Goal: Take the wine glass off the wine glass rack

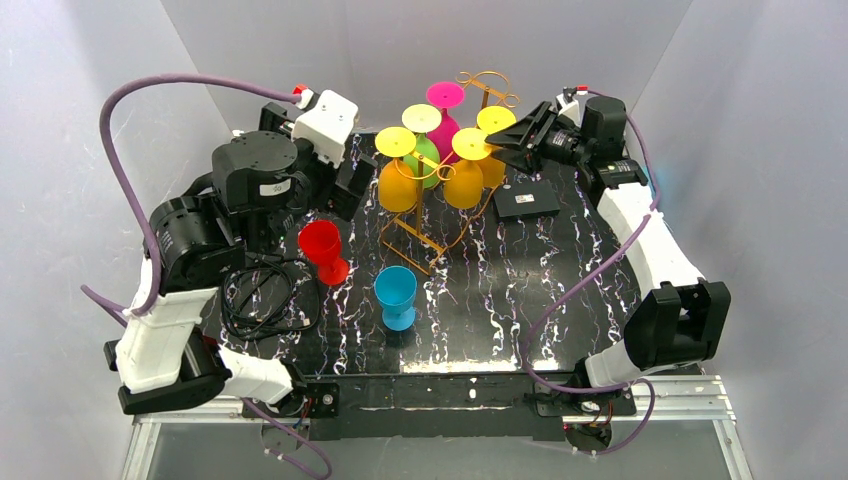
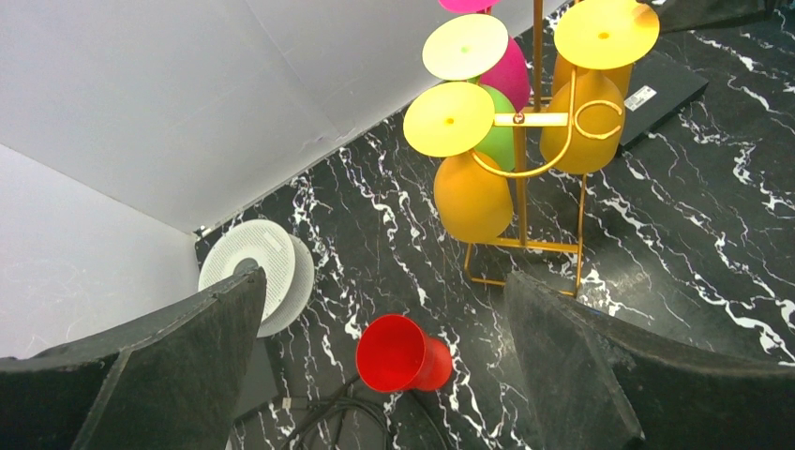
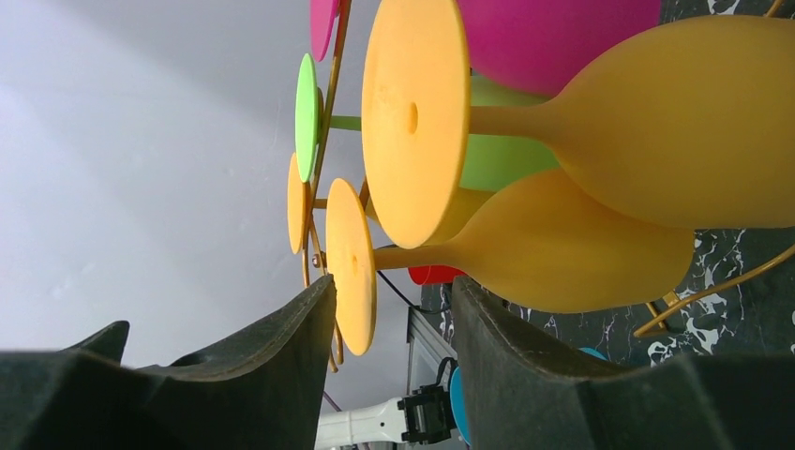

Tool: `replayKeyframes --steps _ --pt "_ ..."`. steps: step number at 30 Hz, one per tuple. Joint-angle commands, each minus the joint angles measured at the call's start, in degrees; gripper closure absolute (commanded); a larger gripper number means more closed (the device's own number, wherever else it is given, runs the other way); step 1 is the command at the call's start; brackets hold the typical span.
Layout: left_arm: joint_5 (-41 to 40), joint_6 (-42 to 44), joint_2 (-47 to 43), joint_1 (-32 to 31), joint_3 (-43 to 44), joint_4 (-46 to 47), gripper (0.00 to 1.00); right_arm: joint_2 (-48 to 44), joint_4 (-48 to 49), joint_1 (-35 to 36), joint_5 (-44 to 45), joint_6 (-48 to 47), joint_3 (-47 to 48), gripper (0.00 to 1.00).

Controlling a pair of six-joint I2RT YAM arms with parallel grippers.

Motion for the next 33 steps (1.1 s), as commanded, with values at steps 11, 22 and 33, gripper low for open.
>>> replayKeyframes --steps 11,22,33 --pt "2.67 -6.28 1.55 4.35 3.45 -3.86 0.0 1.54 3.51 0.92 -2.23 0.31 3.48 0.54" --pt "3.62 -8.19 1.69 4.9 2.18 -3.89 0.0 1.05 2.84 2.19 -2.38 0.61 4.04 0.81" --pt "4.05 -9.1 1.36 4.95 2.05 -3.86 0.05 0.84 2.47 2.94 -1.84 1.38 4.81 0.99"
